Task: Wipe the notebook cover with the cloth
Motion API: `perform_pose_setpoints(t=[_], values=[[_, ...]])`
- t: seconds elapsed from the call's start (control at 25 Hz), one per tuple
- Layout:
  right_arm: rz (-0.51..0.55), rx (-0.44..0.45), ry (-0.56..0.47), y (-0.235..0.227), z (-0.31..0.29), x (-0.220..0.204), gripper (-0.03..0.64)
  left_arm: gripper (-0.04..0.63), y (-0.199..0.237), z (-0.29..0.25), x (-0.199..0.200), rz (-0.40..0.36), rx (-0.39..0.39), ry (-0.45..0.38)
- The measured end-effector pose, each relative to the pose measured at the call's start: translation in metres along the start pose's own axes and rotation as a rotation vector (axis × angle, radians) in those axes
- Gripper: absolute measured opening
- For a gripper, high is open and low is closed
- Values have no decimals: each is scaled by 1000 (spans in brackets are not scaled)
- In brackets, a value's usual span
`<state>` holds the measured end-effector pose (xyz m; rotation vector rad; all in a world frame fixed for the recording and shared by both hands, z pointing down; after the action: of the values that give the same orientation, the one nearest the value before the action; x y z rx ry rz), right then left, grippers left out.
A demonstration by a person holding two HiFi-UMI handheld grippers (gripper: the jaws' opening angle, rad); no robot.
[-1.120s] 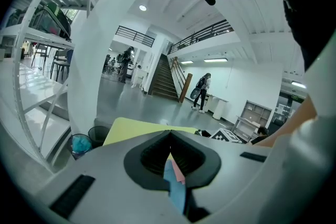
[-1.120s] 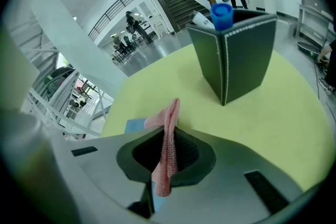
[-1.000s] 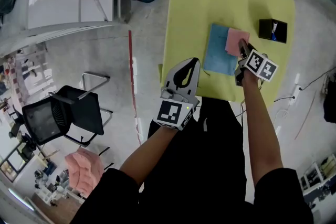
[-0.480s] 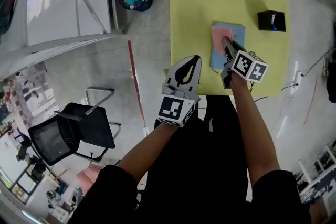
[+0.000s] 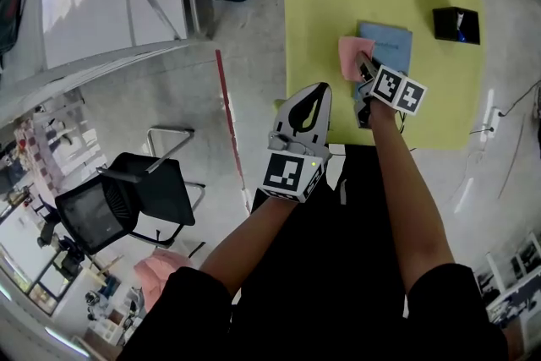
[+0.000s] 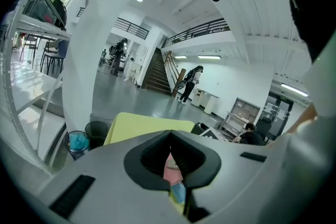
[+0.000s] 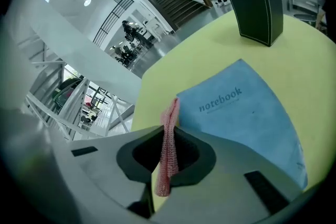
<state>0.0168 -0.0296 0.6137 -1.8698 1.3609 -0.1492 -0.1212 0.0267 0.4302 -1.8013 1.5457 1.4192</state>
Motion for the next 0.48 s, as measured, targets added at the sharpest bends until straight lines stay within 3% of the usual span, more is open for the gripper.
perform_pose_setpoints(t=[0.48], values=[[23, -21, 55, -25, -11, -9, 37, 6, -21, -4, -16, 22, 26, 25]])
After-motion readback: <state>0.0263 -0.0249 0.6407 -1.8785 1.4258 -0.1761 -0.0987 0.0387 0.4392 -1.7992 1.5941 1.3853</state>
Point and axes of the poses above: the fingertips, and each gripper's own axes: z backward along the fingers, y to its left, x out of its top, the point moved 3 cm from there along z, backward along the fingers, and after that the axes turned 5 degrees about x, right-handed, at the moved point
